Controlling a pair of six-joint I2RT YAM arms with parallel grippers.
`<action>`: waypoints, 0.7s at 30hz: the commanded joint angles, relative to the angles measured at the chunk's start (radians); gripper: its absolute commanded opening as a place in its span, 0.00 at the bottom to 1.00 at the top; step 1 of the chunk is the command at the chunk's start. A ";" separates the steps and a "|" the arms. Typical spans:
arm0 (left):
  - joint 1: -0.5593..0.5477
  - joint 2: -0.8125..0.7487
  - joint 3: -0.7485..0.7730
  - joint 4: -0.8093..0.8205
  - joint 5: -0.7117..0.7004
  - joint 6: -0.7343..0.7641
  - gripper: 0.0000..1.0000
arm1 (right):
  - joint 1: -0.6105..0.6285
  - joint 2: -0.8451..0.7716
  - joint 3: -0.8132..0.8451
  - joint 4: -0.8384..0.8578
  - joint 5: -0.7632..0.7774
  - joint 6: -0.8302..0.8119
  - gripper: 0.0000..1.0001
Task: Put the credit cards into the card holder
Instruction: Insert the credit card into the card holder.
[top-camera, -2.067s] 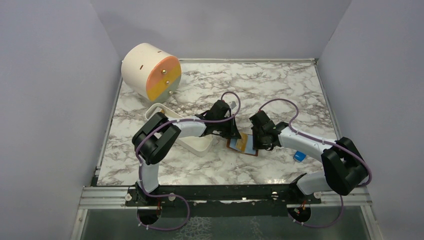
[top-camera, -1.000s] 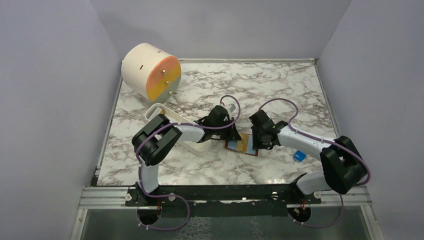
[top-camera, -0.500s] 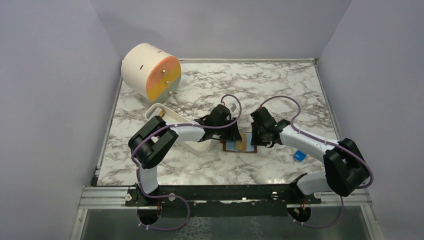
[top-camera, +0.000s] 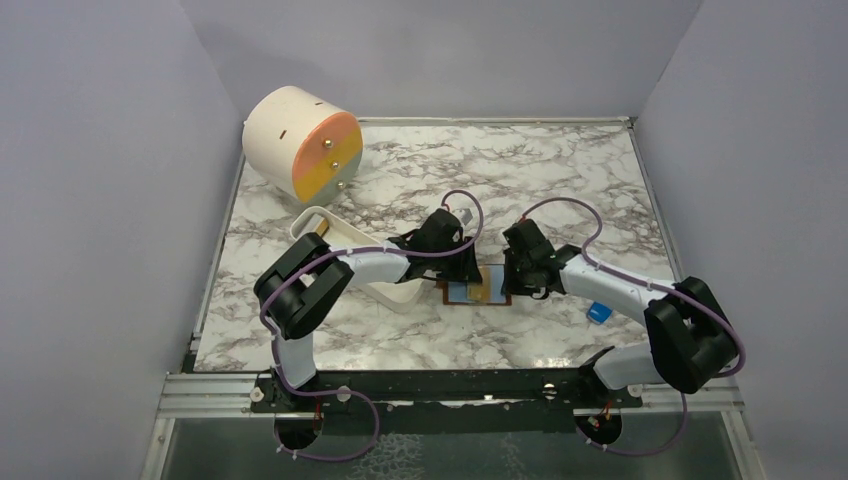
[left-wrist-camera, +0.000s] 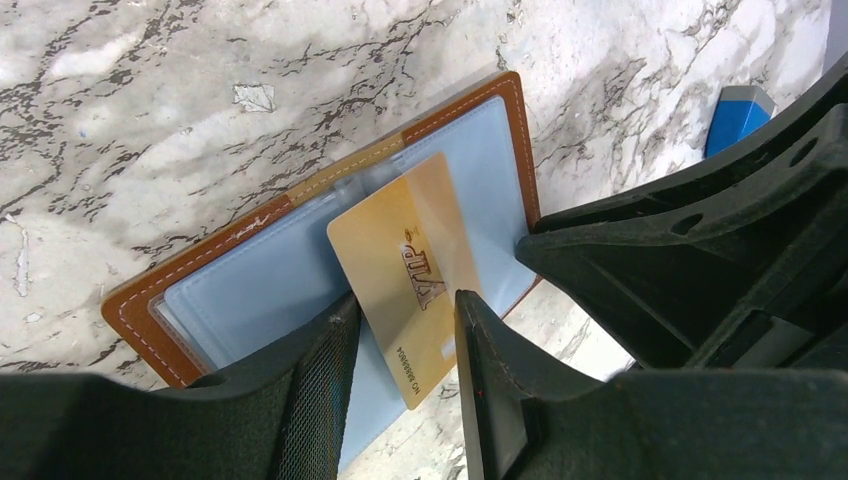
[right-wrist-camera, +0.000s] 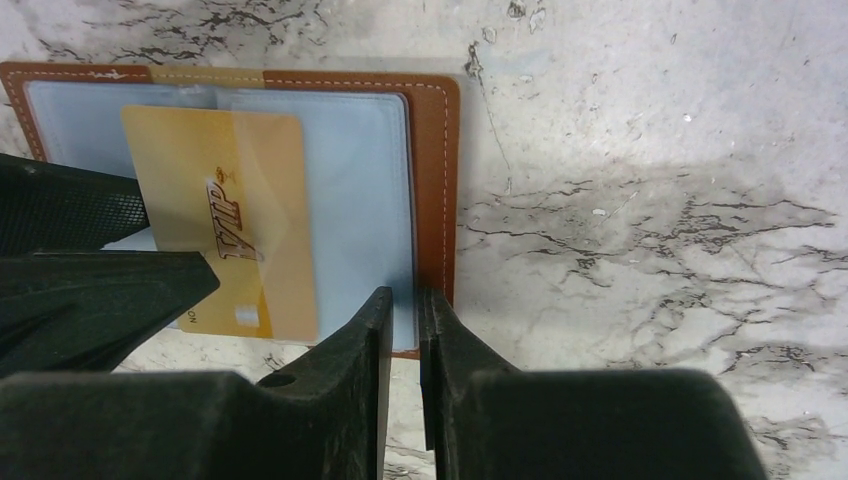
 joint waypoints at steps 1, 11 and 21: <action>-0.010 -0.026 -0.015 -0.013 -0.022 0.016 0.41 | -0.005 -0.010 -0.027 0.034 -0.026 0.018 0.16; -0.046 0.017 0.014 0.034 0.029 -0.018 0.23 | -0.004 -0.081 -0.085 0.048 -0.074 0.062 0.14; -0.091 0.039 0.042 0.045 0.017 -0.043 0.25 | -0.005 -0.075 -0.083 0.054 -0.068 0.056 0.14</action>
